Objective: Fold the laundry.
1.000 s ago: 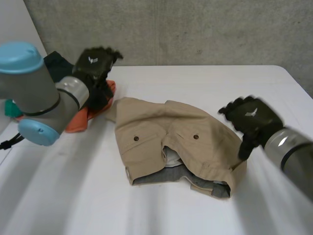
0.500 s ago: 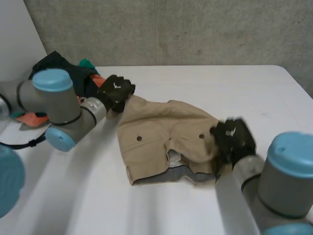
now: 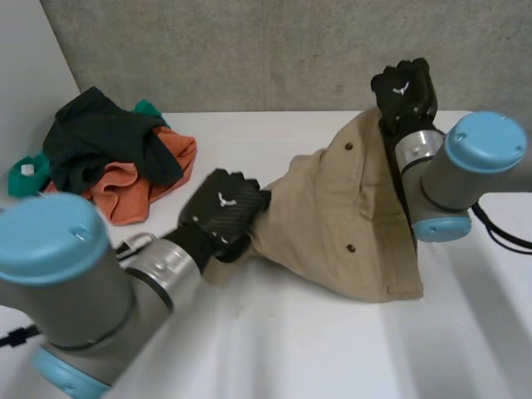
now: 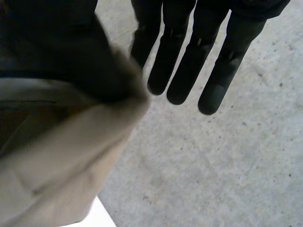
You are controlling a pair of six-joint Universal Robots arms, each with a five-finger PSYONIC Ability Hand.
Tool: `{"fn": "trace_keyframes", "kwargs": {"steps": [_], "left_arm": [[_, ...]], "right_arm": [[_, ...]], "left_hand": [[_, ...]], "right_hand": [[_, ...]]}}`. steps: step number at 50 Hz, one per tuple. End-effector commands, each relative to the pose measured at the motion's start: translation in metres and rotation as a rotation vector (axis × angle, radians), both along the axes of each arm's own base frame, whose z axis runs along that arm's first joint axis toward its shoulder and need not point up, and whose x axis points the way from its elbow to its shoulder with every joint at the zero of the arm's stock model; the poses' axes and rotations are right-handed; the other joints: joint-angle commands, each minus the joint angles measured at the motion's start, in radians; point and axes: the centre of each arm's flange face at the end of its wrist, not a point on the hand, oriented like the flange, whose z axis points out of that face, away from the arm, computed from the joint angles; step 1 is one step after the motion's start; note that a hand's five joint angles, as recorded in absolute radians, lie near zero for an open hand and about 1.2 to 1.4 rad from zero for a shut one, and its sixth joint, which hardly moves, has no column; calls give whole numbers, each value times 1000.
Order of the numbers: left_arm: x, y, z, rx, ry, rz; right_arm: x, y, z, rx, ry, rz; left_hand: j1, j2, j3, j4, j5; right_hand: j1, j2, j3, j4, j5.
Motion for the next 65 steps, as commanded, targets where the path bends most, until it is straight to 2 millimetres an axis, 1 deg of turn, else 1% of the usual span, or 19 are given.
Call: {"fn": "trace_keyframes", "kwargs": {"steps": [1,2,5,9,17,22,27,35,40,44,45,47,49,52,53,56,60,62,65], "left_arm": [[-7,-3,-16,-23,-37,131],[-5,-3,-14,-25,-35,149],[6,2,7,-52,-4,197],[23,9,13,-44,-7,223],[55,19,-7,74,-15,281],[57,27,-24,258,38,233],[53,18,-44,408,85,202],[39,1,-65,455,64,188],[33,-10,-71,450,63,199],[30,-20,-65,407,78,218],[28,-22,-62,386,77,219],[26,-23,-59,368,71,215],[19,-18,-51,329,52,182],[10,-7,-29,251,59,127],[7,0,1,163,104,97],[10,5,47,39,183,78],[23,19,145,-210,380,60],[28,27,173,-282,433,55],[39,42,222,-407,528,43]], "right_arm": [[-23,-10,-24,71,10,-131],[-27,-7,-19,79,6,-142],[-45,28,47,77,-9,-155],[-58,75,73,188,29,-116],[-73,155,44,544,67,9],[-76,188,-7,738,86,106],[-77,196,-37,723,78,156],[-71,180,-83,635,91,160],[-70,176,-100,648,152,154],[-71,170,-109,646,206,132],[-72,166,-109,632,218,116],[-74,163,-107,620,213,94],[-75,158,-96,556,191,67],[-74,155,-50,393,149,55],[-74,160,-11,265,111,58],[-77,171,44,111,49,56],[-80,176,89,83,20,56],[-81,178,108,84,7,63],[-85,192,172,22,-81,92]], "left_hand": [[-550,-610,-629,-635,-590],[-588,-648,-667,-673,-628],[-615,-675,-694,-700,-654],[-624,-683,-702,-709,-663],[-507,-566,-585,-592,-546],[-430,-490,-509,-515,-469],[-433,-493,-512,-518,-472],[-404,-463,-482,-489,-443],[-11,-71,-90,-96,-51],[485,425,406,400,446],[541,481,462,456,501],[542,482,463,456,502],[542,482,463,456,502],[542,482,463,456,502],[542,482,463,456,502],[542,482,463,456,502],[542,482,463,456,502],[542,482,463,456,502],[542,482,463,456,502]], "right_hand": [[-717,-779,-790,-805,-780],[-717,-779,-790,-805,-780],[-717,-779,-790,-805,-780],[-717,-779,-790,-805,-780],[-693,-754,-765,-780,-756],[-593,-654,-665,-680,-655],[-575,-636,-648,-663,-638],[-443,-504,-516,-531,-506],[-373,-434,-445,-460,-435],[-130,-191,-202,-217,-193],[415,353,342,327,352],[504,443,432,417,442],[504,443,432,417,442],[504,443,432,417,442],[504,443,432,417,442],[504,443,432,417,442],[504,443,432,417,442],[504,443,432,417,442],[504,443,432,417,442]]}}
